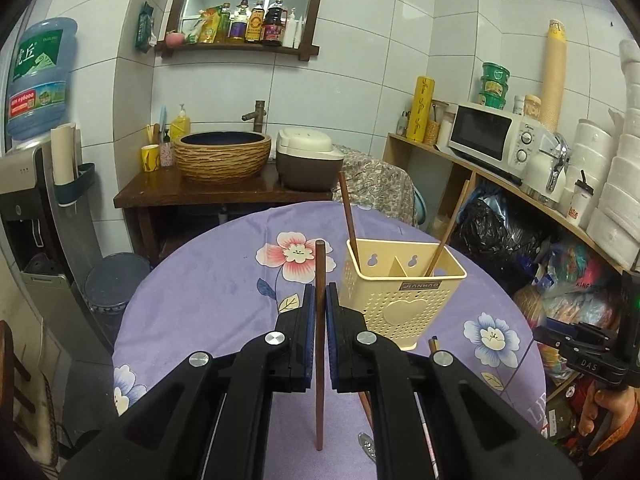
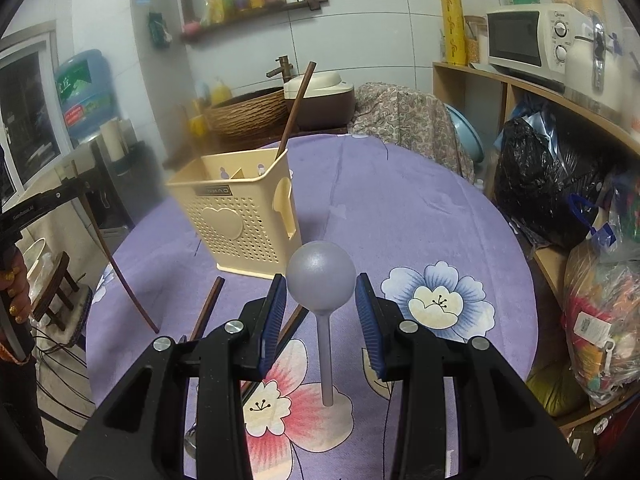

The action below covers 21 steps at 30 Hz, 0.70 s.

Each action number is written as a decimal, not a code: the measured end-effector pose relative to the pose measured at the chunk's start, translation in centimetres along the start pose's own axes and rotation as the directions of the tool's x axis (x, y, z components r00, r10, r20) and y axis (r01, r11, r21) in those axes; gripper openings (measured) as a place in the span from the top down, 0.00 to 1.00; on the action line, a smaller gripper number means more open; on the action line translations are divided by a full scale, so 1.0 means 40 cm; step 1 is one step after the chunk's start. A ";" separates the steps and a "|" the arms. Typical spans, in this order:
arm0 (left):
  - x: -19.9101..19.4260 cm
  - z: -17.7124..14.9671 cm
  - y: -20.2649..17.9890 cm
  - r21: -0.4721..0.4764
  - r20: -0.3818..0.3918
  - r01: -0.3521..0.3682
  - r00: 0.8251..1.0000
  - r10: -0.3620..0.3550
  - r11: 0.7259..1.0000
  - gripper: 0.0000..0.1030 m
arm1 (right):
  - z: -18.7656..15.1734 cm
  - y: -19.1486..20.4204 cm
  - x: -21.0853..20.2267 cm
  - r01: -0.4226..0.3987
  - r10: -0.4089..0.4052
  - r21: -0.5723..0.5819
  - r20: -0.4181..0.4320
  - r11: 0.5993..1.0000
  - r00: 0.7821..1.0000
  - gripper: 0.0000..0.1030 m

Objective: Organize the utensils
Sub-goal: 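Lift the chopstick and spoon upright and carry them over the holder, then open the left tool over the holder while the right tool releases the spoon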

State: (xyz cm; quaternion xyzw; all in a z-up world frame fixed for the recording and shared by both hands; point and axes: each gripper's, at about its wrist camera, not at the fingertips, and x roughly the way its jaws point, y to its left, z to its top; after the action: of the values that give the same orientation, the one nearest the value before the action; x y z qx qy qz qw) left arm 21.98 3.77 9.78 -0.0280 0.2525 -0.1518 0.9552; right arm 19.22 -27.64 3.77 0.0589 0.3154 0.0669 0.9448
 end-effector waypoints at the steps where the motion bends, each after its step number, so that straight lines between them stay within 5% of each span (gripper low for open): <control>1: -0.005 0.003 0.000 -0.003 0.003 0.004 1.000 -0.004 1.000 0.94 | 0.002 -0.001 -0.002 -0.002 0.002 -0.001 0.002 1.000 1.000 0.64; 9: -0.076 0.126 -0.028 0.007 0.115 0.041 0.993 -0.041 0.999 0.94 | 0.135 0.049 -0.048 -0.082 0.083 -0.009 0.132 0.997 0.988 0.64; 14: -0.123 0.283 -0.088 0.010 0.262 0.082 0.961 -0.082 0.997 0.94 | 0.299 0.110 -0.101 -0.118 0.118 -0.019 0.284 0.993 0.952 0.64; 17: -0.097 0.341 -0.118 -0.005 0.316 0.074 0.946 -0.068 0.997 0.94 | 0.381 0.144 -0.096 -0.116 0.114 -0.015 0.338 0.993 0.934 0.64; 21: -0.006 0.340 -0.135 -0.032 0.307 0.056 0.951 -0.044 0.998 0.94 | 0.405 0.181 -0.030 -0.070 0.080 -0.040 0.354 0.997 0.932 0.64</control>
State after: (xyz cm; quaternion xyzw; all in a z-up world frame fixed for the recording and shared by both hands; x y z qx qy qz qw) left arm 26.97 -1.62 22.42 -0.0768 0.1034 -0.1648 0.9779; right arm 27.40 -21.82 18.45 0.0696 0.1361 0.0954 0.9836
